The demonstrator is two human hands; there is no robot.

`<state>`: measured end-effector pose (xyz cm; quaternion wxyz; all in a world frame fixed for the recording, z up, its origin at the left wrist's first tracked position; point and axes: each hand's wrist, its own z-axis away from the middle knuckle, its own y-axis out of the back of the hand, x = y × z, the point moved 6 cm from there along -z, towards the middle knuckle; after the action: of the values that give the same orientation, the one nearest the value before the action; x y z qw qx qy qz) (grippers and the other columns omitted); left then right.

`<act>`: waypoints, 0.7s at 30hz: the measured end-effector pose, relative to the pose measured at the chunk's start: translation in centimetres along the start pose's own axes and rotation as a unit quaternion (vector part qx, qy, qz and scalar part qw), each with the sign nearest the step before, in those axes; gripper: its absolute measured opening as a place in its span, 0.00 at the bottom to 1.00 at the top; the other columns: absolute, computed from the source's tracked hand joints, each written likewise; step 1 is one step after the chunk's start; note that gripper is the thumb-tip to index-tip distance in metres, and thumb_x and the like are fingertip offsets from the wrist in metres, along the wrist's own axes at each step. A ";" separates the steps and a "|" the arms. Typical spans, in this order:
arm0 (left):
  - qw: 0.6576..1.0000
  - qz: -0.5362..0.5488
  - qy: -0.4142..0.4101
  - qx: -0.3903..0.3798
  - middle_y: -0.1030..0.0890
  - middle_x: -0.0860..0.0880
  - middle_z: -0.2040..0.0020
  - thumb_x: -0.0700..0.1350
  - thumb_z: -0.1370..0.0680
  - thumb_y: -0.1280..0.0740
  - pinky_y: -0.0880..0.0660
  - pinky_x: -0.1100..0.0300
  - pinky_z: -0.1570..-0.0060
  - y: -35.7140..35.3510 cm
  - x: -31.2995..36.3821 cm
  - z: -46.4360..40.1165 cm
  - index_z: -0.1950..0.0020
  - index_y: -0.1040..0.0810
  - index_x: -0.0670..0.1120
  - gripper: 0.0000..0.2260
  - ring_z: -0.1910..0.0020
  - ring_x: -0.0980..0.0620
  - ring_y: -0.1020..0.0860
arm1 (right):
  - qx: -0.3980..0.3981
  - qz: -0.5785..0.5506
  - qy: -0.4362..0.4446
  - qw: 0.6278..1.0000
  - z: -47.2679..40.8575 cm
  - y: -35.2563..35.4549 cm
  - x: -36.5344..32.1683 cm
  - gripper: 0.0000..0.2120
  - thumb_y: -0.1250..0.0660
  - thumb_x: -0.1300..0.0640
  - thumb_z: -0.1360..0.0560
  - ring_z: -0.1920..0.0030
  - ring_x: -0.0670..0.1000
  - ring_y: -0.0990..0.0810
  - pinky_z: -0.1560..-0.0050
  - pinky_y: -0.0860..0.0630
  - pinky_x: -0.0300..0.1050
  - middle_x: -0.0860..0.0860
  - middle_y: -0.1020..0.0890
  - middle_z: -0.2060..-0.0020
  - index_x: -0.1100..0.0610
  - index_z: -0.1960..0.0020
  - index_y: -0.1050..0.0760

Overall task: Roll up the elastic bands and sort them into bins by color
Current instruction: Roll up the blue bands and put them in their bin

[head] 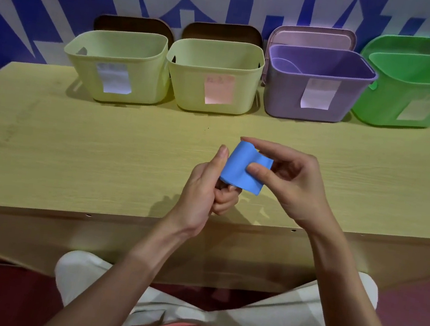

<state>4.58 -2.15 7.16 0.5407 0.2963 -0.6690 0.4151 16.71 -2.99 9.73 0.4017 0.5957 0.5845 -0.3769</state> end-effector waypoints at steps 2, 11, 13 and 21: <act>1.000 0.000 0.010 -0.006 0.42 0.56 0.79 0.58 0.21 0.49 0.48 0.64 0.76 -0.1 0.0 0.0 0.74 0.37 0.49 0.23 0.80 0.57 0.46 | 0.000 -0.001 -0.004 1.000 0.2 0.1 -0.1 0.13 0.28 0.64 0.30 0.58 0.39 0.20 0.56 0.25 0.33 0.40 0.16 0.59 0.52 0.48 0.21; 0.973 -0.193 -0.065 0.104 0.35 0.58 0.74 0.54 0.17 0.48 0.40 0.68 0.73 1.5 -0.3 -0.3 0.62 0.33 0.47 0.18 0.75 0.59 0.37 | 0.025 0.073 -0.002 0.997 0.6 0.3 0.2 0.10 0.28 0.60 0.31 0.57 0.45 0.21 0.53 0.23 0.42 0.38 0.17 0.59 0.47 0.53 0.20; 0.959 -0.246 -0.107 0.093 0.34 0.58 0.72 0.57 0.19 0.48 0.40 0.65 0.71 1.6 -0.2 0.1 0.62 0.33 0.52 0.15 0.74 0.58 0.37 | 0.037 0.080 0.008 0.996 0.5 0.3 0.1 0.10 0.28 0.60 0.31 0.59 0.45 0.23 0.54 0.24 0.41 0.38 0.17 0.60 0.46 0.54 0.21; 0.956 -0.244 -0.126 0.103 0.35 0.57 0.75 0.54 0.19 0.48 0.43 0.67 0.72 2.0 0.2 1.1 0.61 0.34 0.43 0.17 0.76 0.58 0.40 | 0.055 0.042 0.021 0.997 0.8 -0.9 -0.3 0.09 0.26 0.60 0.33 0.61 0.53 0.20 0.57 0.22 0.45 0.45 0.15 0.61 0.53 0.54 0.20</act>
<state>2.34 -2.14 6.81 0.5035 0.5544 -0.5928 0.2963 15.84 -3.84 9.67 0.3716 0.6484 0.5456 -0.3792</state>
